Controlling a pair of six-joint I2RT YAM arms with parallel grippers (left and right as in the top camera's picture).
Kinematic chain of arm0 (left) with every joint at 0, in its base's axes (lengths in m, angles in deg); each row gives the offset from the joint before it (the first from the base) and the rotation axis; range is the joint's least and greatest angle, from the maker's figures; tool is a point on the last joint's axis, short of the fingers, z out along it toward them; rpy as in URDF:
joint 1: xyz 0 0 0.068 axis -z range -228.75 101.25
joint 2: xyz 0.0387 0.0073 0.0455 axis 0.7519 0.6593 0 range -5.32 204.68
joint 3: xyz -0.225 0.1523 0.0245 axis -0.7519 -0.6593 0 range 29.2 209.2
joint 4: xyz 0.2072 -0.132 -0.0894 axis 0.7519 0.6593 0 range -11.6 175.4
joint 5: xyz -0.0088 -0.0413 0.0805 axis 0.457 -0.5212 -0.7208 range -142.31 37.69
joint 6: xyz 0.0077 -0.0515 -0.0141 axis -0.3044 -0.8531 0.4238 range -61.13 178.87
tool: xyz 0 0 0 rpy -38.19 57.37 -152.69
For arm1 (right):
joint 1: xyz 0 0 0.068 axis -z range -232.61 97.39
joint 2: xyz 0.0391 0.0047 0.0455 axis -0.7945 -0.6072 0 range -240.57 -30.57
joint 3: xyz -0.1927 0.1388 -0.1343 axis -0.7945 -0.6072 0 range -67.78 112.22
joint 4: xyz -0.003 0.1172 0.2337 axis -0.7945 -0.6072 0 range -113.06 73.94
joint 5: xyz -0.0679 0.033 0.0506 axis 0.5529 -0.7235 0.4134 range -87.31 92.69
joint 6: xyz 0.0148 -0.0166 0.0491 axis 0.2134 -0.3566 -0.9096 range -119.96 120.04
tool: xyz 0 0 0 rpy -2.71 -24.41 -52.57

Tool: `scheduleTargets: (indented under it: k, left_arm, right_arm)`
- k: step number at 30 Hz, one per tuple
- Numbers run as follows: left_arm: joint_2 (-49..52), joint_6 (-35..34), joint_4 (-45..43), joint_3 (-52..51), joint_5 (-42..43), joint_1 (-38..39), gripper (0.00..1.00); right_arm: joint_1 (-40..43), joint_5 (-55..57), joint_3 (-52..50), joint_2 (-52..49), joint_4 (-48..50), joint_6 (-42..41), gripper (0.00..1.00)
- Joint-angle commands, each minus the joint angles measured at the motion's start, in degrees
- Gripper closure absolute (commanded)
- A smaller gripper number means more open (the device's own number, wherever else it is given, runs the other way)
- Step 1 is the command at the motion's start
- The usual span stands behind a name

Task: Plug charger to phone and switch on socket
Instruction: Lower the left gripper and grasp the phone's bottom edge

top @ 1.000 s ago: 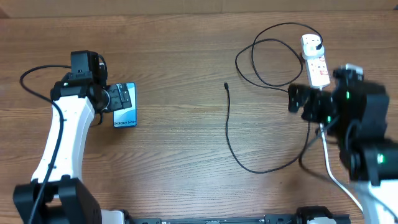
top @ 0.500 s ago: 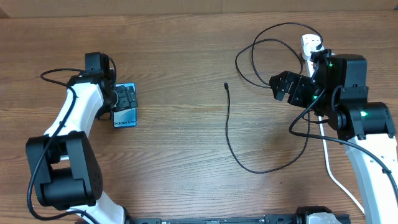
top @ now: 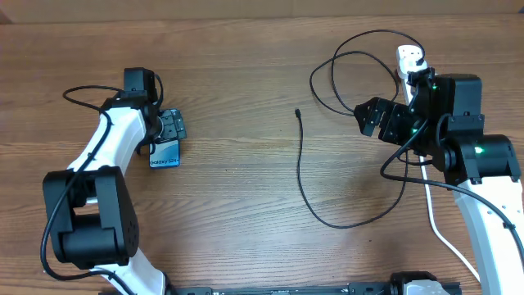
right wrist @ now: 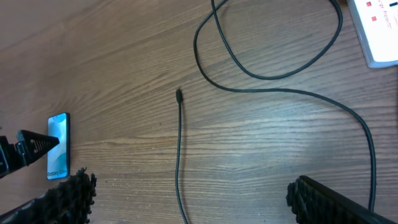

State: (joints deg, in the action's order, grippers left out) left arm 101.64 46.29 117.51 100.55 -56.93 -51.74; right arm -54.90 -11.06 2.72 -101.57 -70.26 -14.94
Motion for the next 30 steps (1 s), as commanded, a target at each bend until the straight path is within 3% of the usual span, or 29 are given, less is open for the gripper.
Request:
scheduleTargets:
  k: [1,30]
  left_arm:
    - [2.1,-1.2,-0.9,1.0,-1.6,0.4,0.07]
    - [7.1,-2.5,-3.7,1.0,0.7,0.3,0.07]
  right_arm:
    - [0.1,-0.5,1.2,0.1,-0.2,0.1,0.0]
    - [0.1,-0.5,1.2,0.1,-0.9,0.1,0.0]
